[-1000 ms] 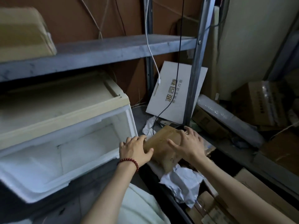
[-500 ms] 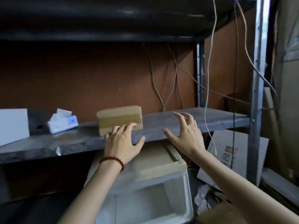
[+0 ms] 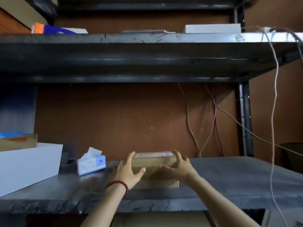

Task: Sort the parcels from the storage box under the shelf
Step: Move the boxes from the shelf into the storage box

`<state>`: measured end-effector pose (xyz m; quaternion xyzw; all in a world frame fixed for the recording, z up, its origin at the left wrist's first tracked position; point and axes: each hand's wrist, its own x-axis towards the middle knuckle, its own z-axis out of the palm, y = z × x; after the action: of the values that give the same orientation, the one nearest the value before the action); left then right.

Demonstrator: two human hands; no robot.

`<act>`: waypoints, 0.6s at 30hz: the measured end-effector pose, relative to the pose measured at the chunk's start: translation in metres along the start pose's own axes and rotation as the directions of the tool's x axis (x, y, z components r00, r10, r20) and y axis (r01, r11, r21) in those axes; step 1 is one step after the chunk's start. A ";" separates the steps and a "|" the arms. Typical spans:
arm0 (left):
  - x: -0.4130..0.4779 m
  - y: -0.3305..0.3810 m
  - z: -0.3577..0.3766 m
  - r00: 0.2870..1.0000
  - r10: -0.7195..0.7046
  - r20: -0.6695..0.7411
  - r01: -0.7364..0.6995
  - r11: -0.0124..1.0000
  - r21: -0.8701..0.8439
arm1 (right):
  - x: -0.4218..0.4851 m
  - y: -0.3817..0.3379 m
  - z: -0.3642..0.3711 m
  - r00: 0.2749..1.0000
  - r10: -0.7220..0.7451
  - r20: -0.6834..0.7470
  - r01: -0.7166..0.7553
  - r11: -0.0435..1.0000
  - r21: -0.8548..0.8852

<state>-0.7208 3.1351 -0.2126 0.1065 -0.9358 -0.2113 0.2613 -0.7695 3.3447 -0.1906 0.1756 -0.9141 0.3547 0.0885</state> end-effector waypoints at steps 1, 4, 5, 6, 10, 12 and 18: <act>0.007 -0.002 0.004 1.000 -0.012 0.016 0.013 0.999 -0.030 | 0.007 0.003 0.006 1.000 0.020 0.010 -0.020 1.000 0.023; 0.021 -0.010 0.018 0.998 -0.055 0.001 0.055 0.994 -0.096 | 0.024 0.012 0.023 0.998 0.055 0.011 -0.056 0.993 0.105; 0.025 -0.013 0.022 0.997 -0.071 -0.008 0.070 0.993 -0.092 | 0.028 0.014 0.028 0.998 0.061 0.006 -0.062 0.989 0.137; 0.028 -0.015 0.025 0.997 -0.082 -0.014 0.080 0.993 -0.081 | 0.032 0.015 0.032 0.998 0.063 -0.009 -0.061 0.984 0.166; 0.034 -0.014 0.037 0.995 -0.092 -0.025 0.088 0.988 -0.131 | 0.042 0.018 0.041 0.996 0.053 -0.078 -0.032 0.967 0.254; 0.035 -0.012 0.039 0.995 -0.098 -0.032 0.091 0.980 -0.176 | 0.042 0.016 0.042 0.995 0.047 -0.090 -0.019 0.957 0.290; 0.024 -0.009 0.031 0.991 -0.033 -0.132 -0.002 0.966 -0.260 | 0.028 0.012 0.034 0.991 0.012 -0.135 0.039 0.929 0.367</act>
<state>-0.7568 3.1304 -0.2300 0.0927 -0.8794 -0.3263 0.3340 -0.8012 3.3229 -0.2151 0.1711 -0.8218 0.5305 0.1179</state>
